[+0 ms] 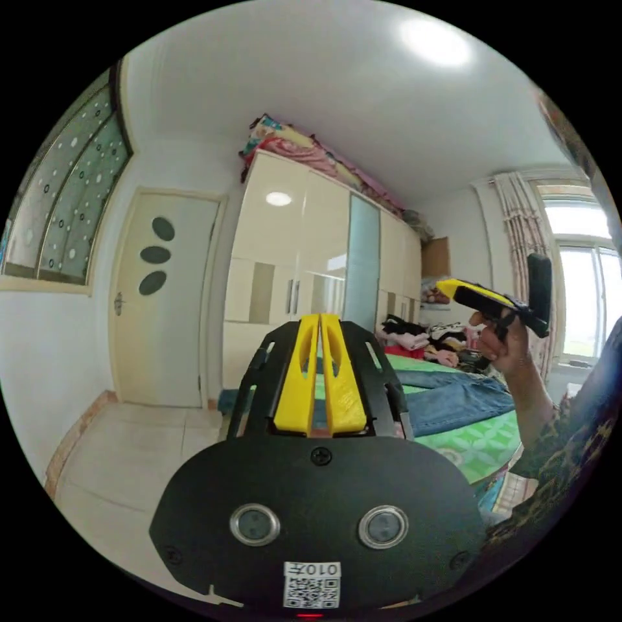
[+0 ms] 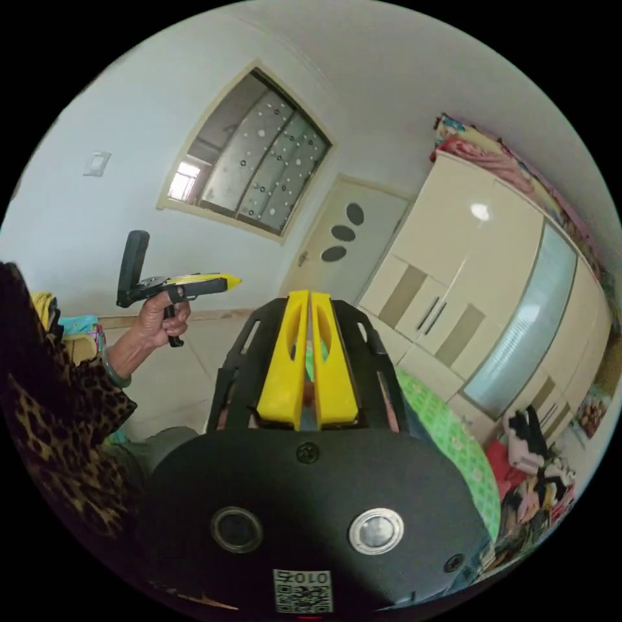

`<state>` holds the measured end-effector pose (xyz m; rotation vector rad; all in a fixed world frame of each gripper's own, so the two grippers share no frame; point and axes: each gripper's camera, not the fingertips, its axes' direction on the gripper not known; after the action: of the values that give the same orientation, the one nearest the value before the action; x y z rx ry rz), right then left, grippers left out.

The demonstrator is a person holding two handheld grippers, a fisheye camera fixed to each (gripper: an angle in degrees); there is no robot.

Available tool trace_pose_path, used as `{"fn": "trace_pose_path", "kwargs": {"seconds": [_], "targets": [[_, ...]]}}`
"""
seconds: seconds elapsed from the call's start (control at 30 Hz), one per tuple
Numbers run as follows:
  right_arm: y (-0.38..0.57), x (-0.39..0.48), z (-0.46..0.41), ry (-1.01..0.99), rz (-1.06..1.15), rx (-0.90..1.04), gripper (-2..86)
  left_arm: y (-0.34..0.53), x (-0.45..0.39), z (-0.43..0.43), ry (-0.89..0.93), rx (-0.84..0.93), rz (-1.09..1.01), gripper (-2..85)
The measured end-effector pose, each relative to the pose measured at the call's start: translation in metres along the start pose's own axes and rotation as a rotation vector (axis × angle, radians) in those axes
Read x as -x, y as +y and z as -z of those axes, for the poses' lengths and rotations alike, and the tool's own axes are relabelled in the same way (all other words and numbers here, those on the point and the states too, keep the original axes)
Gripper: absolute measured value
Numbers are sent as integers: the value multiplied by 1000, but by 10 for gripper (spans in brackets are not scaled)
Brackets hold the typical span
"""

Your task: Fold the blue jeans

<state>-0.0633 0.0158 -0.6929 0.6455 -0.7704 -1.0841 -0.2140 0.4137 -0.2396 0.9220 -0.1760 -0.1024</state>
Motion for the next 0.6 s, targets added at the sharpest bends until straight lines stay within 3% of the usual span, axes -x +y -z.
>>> {"fn": "trace_pose_path", "kwargs": {"seconds": [0.2,0.4,0.6], "targets": [[-14,38,-113,-288,24,326,119,72,137,-47,159,146,406,39],[-29,100,-208,-194,112,512,145,138,239,-81,143,226,755,97],[-33,133,-269,-61,152,633,158,258,283,-92,431,45,1229,143]]}}
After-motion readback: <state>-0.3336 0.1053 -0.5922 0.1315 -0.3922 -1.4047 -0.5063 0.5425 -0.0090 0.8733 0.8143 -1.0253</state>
